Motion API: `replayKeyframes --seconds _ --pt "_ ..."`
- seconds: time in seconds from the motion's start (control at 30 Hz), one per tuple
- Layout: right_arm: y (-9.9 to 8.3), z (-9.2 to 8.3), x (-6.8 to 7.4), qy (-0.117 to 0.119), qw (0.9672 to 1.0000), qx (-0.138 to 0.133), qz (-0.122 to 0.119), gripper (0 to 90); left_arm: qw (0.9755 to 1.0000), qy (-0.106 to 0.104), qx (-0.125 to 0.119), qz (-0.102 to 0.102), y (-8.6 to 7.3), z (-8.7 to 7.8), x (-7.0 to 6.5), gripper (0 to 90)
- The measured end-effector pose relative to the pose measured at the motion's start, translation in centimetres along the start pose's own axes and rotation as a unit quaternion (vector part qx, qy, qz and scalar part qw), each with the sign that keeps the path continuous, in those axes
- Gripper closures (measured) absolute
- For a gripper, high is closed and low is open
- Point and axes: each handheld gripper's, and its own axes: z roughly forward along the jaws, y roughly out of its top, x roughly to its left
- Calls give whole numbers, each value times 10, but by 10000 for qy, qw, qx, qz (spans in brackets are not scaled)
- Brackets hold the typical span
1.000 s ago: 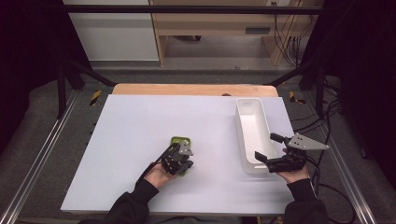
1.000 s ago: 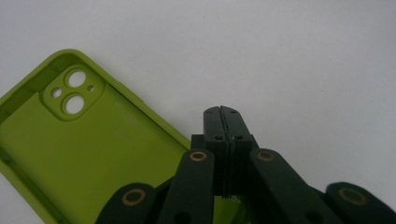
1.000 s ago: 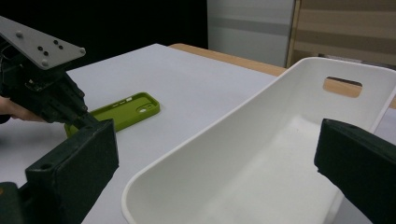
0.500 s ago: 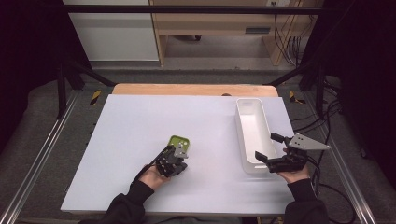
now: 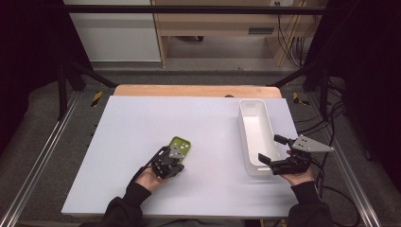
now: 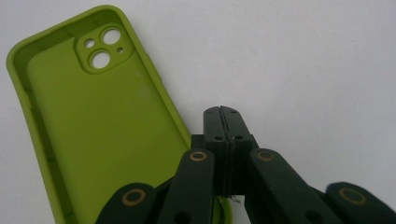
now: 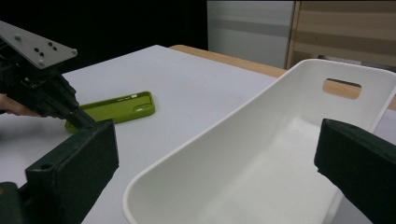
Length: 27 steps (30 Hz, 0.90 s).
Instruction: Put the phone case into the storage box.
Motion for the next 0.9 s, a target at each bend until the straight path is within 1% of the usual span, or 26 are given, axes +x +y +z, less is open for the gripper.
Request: replayKeyframes --seconds 0.1,0.17,0.3,0.33,0.4,0.57,0.7,0.83,0.9 --pt "0 0 0 6 10000 1 6 1 10000 -14 -37 -35 0 -2 1 896" --pt "0 0 0 16 10000 -6 2 0 9999 -20 -109 -48 0 -3 1 895" --pt "0 0 0 12 10000 2 10 1 9992 -65 -370 -123 1 -10 2 894" --pt "0 0 0 2 10000 3 7 0 9987 -77 -476 -166 1 -13 2 894" --pt "0 0 0 10 10000 -14 6 0 9974 -63 -667 -246 2 -20 4 881" --pt "0 0 0 16 10000 -7 10 0 9935 130 -1035 -455 1 -36 10 793" --pt "0 0 0 12 10000 -2 4 0 9897 241 -1237 -683 -1 -45 17 705" --pt "0 0 0 21 10000 -2 3 1 9863 333 -1352 -886 -3 -52 23 607" --pt "0 1 0 23 10000 -2 -3 0 9846 413 -1393 -970 -3 -54 25 554"
